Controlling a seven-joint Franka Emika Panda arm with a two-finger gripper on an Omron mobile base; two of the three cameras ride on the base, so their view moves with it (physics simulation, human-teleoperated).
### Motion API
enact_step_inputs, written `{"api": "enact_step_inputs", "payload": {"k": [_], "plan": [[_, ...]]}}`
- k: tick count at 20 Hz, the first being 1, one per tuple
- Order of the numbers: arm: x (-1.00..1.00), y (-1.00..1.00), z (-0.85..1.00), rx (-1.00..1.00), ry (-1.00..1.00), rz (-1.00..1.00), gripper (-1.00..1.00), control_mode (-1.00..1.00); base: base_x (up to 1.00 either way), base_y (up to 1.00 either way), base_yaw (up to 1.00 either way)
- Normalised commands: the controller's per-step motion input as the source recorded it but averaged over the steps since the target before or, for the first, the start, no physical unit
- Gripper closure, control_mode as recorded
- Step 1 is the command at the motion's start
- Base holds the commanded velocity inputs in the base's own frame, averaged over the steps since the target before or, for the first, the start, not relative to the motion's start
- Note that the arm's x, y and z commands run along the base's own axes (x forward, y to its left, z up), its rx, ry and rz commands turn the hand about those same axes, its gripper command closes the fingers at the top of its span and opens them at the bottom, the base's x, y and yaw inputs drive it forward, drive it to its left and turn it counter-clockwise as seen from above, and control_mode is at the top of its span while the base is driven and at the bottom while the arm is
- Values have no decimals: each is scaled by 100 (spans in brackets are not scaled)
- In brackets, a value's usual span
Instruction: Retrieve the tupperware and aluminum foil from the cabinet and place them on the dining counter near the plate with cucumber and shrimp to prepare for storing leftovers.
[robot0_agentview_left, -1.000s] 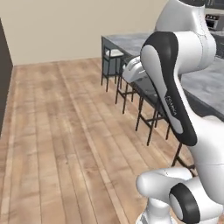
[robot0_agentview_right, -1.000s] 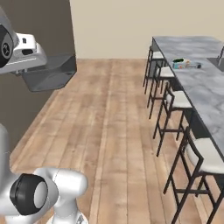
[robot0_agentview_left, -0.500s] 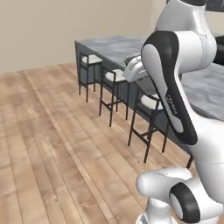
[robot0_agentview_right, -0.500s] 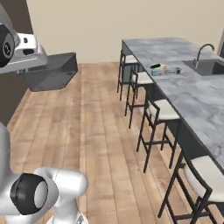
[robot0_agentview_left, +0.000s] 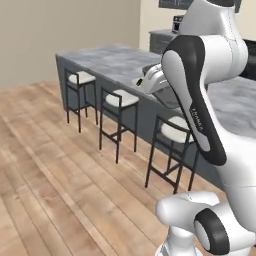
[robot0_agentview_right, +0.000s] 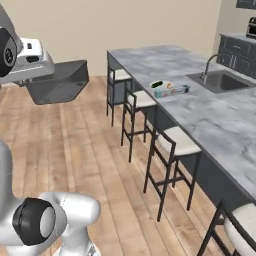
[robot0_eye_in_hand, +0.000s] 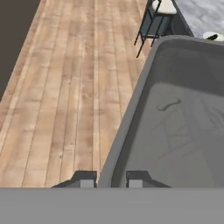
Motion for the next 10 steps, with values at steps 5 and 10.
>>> {"api": "enact_step_inputs", "payload": {"k": [5,10], "plan": [[0,0,0,0,0,0,100,100,100,61,-36],[0,0,0,0,0,0,100,100,100,62,-38]]}}
